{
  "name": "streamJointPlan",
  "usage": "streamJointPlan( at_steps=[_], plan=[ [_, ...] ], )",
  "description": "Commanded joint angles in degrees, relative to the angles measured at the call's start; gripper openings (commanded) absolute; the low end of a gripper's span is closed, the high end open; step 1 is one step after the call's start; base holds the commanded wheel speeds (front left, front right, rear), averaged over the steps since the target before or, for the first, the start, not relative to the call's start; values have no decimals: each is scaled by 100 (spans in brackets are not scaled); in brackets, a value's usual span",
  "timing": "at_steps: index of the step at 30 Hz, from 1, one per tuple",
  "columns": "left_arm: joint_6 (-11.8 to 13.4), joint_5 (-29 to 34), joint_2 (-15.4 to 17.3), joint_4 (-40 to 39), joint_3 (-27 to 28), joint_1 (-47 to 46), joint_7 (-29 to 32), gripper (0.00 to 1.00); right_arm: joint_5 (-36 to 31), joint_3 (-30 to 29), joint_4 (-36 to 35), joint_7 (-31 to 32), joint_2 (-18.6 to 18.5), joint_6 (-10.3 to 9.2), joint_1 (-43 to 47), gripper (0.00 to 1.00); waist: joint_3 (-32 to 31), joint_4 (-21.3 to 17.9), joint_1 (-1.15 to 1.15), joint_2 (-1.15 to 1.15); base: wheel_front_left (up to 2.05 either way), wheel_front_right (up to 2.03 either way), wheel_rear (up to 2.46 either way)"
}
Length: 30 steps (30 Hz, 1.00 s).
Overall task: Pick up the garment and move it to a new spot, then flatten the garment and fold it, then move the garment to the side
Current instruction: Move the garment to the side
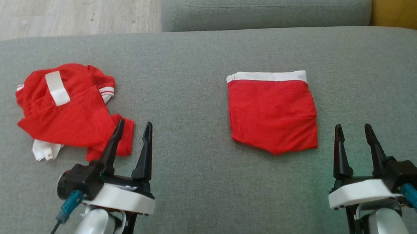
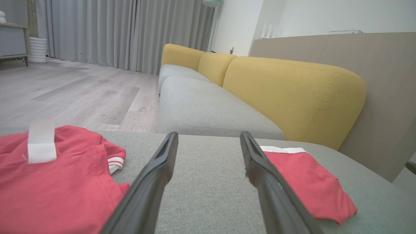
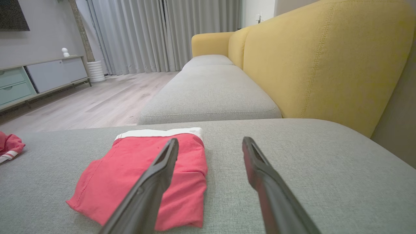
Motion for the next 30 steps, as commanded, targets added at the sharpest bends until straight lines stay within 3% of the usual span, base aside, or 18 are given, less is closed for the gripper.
streamJointPlan(
  at_steps=[1,10,19,30],
  plan=[
    [-7,44,30,-218,163,-167,-55,100,13,153,-206,-64,2,-4,-191,100,31,20,0,0,0,0,0],
    [-22,72,30,-284,28,-402,-55,100,-135,110,95,84,2,-4,-645,100,405,237,0,0,0,0,0],
    [-29,47,30,-284,-195,-697,-55,100,-165,-150,864,549,3,-4,-1408,100,871,589,0,0,0,0,0],
    [18,-60,30,-247,-458,-949,-55,100,-95,-555,2672,1091,3,-4,-2365,100,1217,980,0,0,0,0,0]
  ],
)
